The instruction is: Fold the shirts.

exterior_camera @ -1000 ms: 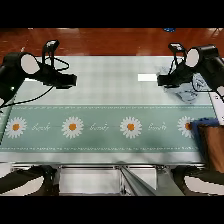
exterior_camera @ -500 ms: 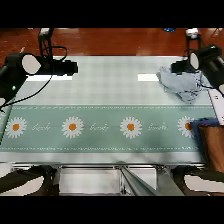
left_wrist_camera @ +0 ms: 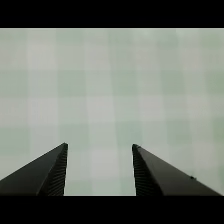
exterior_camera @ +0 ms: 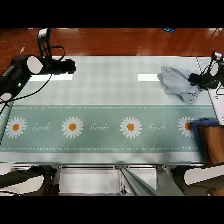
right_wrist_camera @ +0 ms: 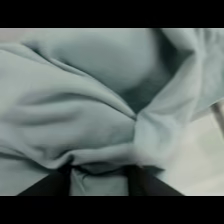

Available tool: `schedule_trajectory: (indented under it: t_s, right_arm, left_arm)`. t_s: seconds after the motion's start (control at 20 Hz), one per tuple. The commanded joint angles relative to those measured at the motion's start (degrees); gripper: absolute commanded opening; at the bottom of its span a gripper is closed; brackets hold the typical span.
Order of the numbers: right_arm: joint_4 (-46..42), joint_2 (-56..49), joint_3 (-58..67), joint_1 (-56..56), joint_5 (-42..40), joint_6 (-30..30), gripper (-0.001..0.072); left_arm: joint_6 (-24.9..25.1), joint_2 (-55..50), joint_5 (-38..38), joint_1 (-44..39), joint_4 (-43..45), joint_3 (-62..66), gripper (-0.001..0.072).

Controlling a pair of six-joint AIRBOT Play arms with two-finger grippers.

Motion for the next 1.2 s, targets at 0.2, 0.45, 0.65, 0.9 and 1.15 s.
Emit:
schedule_trajectory:
  t_s: [0.2,0.45,0.65,0.9,1.15]
  right_arm:
    - [14.1,-2.0,9.6,0.0,11.1,-16.1,0.0029]
    - [17.9,10.8,22.8,4.6,10.8,-17.5,0.0029]
    - [21.6,20.1,30.2,9.2,9.9,-19.9,0.0028]
    - [21.6,28.5,36.3,17.7,11.3,-23.4,0.0028]
    - [22.6,31.9,34.7,27.6,25.1,-24.0,0.0029]
  left_arm:
    - [2.3,1.7,-21.5,8.2,0.0,6.8,0.0503]
    - [2.3,15.6,-25.7,14.1,-1.6,3.0,0.0503]
    - [2.2,31.3,-21.9,12.6,-6.8,-12.8,0.0503]
    - [2.2,46.5,-18.5,9.8,-13.6,-29.3,0.0503]
    - [2.2,50.2,-18.2,9.0,-14.2,-31.2,0.0503]
